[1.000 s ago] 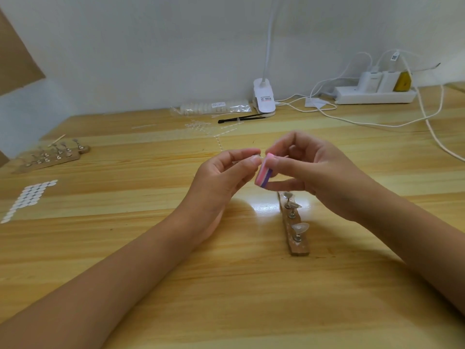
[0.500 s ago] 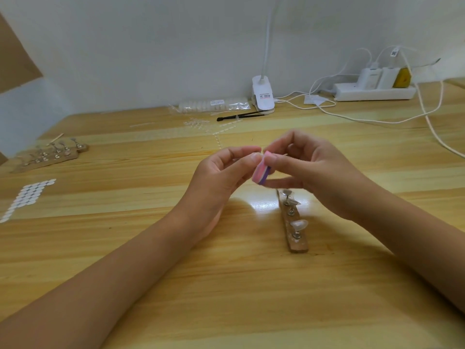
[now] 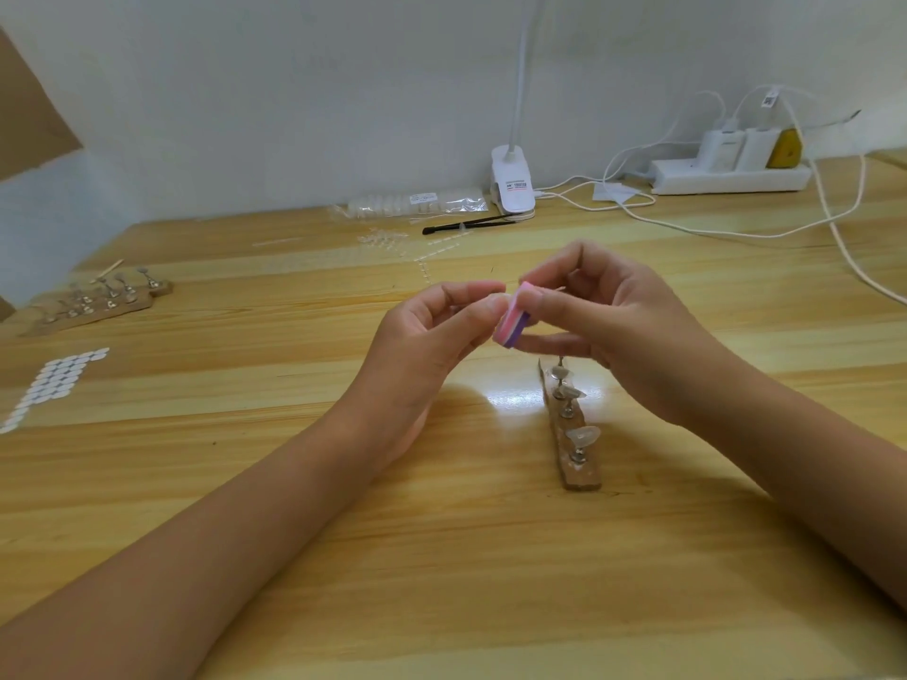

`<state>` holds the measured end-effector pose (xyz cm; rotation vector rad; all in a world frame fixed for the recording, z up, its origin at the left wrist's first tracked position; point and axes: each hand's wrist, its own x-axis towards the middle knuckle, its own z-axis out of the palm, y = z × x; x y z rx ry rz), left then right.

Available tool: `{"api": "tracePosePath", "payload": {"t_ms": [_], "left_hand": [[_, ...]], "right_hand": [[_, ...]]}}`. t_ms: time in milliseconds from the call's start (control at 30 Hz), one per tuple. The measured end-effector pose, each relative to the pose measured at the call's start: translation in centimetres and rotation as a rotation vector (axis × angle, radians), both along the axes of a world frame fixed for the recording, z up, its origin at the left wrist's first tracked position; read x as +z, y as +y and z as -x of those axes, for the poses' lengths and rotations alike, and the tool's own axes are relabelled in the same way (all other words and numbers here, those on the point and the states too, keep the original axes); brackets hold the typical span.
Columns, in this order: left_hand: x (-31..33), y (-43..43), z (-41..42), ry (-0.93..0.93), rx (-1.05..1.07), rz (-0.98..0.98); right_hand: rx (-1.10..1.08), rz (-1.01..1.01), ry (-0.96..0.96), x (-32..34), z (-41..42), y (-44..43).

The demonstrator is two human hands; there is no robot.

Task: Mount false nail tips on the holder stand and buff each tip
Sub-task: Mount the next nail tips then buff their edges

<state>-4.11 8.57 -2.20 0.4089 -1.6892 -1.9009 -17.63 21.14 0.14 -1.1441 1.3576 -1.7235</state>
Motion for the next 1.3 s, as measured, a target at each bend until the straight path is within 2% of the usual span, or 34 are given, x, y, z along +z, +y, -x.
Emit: {"api": "tracePosePath", "payload": {"t_ms": [100,233,400,567,733,867,967,1033,1100,1200,1300], "left_hand": [[0.1,-0.2,0.0,0.006,0.019,0.014],[-0.1,-0.3,0.0,-0.011,0.019,0.054],[0.0,-0.2,0.0,-0.019,0.004,0.092],[0.0,-0.3,-0.1,-0.002,-0.019,0.128],[0.0,0.0,-0.2,-0.025,-0.044,0.243],[0.1,-0.5,-0.2,-0.017,0.021,0.082],[0.4,-1.1,-0.3,0.035,0.065,-0.015],[0.4,-1.2,-0.4,0.052,0.092,0.065],[0.5,-0.9,-0.5,0.062,0.082,0.234],[0.4,0.0,-0.9,0.053,-0.015,0.496],[-0.3,0.7,-1.0,-0.005,-0.112,0.702]], "right_hand": [[-0.080,0.078,-0.014,0.1,0.2,0.0],[0.048,-0.031,0.052,0.2,0.3,0.1],[-0.077,0.030,0.095,0.2,0.2,0.1],[-0.029,-0.029,0.199,0.2,0.3,0.2],[-0.105,0.030,0.254,0.1,0.3,0.1],[-0.024,-0.029,0.325,0.0,0.2,0.0],[-0.003,-0.017,0.282,0.1,0.2,0.2],[-0.031,0.013,0.227,0.4,0.5,0.5],[-0.085,0.042,0.146,0.8,1.2,0.7],[-0.178,0.091,-0.014,1.2,2.3,0.8],[-0.225,0.107,-0.095,1.3,2.9,0.8]]}}
